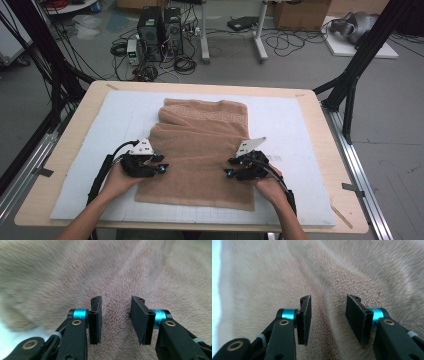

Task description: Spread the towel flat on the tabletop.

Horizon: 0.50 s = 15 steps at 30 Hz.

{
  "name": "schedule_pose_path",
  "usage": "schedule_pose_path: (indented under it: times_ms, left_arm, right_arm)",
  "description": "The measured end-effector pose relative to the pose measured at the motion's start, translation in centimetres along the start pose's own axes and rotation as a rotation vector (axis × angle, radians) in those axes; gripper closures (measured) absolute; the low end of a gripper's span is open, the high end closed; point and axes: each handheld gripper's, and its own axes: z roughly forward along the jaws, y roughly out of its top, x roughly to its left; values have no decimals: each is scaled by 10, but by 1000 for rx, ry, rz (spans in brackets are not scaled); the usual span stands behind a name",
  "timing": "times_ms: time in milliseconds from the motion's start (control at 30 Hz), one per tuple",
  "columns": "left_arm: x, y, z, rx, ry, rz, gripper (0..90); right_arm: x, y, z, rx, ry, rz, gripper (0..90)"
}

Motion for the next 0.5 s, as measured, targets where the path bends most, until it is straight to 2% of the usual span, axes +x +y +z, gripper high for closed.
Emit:
schedule_pose_path:
  times_ms: [100,233,267,300,400,500]
  left_arm:
    - [5,-2,2,-30,-41,12,751]
    - [11,-4,3,-45,-78,7,822]
    - [11,-4,3,-45,-77,12,835]
    - [10,-3,3,-42,-75,21,845]
    - [7,-2,-3,-38,-79,27,854]
    - [2,-1,-16,-20,-94,69,856]
  right_arm:
    - [-5,-7,3,-39,15,-4,605]
    - [-10,-9,3,-57,30,0,686]
    - [-10,-9,3,-58,33,-4,733]
    - [-10,-8,3,-56,50,-15,827]
    - [-6,-5,2,-38,53,-30,857]
    - [-3,-4,-4,-35,100,-26,860]
